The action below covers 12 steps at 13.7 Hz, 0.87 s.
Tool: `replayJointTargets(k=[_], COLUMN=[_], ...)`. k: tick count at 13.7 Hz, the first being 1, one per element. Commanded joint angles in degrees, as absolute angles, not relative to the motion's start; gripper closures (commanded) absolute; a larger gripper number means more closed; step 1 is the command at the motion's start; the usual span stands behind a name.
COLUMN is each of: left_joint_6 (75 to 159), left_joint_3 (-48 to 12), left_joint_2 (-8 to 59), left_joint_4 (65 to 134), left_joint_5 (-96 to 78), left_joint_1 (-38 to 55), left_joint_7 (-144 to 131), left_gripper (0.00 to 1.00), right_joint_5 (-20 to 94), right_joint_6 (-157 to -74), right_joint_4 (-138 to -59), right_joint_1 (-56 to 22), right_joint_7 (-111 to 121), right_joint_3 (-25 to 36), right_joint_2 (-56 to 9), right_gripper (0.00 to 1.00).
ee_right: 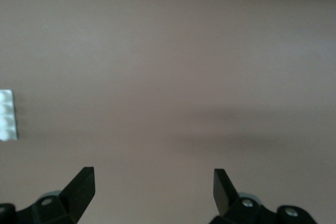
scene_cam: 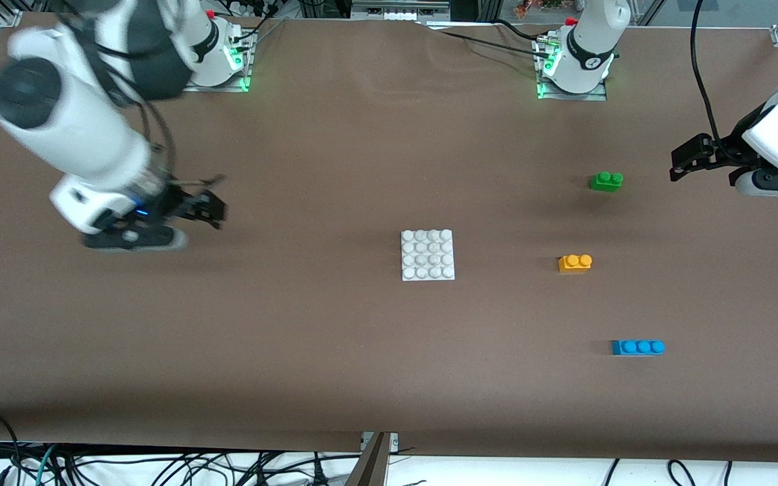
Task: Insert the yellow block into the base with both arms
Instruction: 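Open the right gripper and return it to the rest pose, then reach the left gripper down and grasp the yellow block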
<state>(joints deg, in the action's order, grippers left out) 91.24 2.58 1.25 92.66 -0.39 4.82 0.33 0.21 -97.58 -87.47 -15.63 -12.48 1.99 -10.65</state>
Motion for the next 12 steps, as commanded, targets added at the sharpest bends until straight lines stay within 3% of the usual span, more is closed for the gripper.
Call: replayJointTargets(k=[1, 5, 8, 12], left_joint_6=[90.3, 91.0, 96.0, 96.4], left_joint_3=[2.5, 2.7, 3.0, 2.6], left_joint_2=[2.0, 3.3, 4.6, 12.6], left_joint_4=[90.9, 91.0, 90.7, 90.5], left_joint_5=[-1.4, -1.8, -1.6, -1.1], left_joint_1=[4.8, 4.7, 4.5, 5.5], left_joint_7=[1.0, 1.1, 1.1, 1.1], left_gripper=[0.0, 0.0, 0.0, 0.0], right_joint_5=[2.2, 1.5, 1.2, -0.4], right_joint_6=[-91.8, -89.8, -89.0, -88.9], right_joint_4=[-92.1, -89.8, -89.5, -87.4], right_joint_1=[-6.1, -4.9, -5.1, -5.2], right_joint_7=[-8.3, -7.0, -7.6, -7.3], right_joint_3=[-3.2, -1.8, -1.8, -1.8], right_joint_2=[-3.6, -3.4, -3.7, -4.2], right_gripper=[0.0, 0.0, 0.0, 0.0])
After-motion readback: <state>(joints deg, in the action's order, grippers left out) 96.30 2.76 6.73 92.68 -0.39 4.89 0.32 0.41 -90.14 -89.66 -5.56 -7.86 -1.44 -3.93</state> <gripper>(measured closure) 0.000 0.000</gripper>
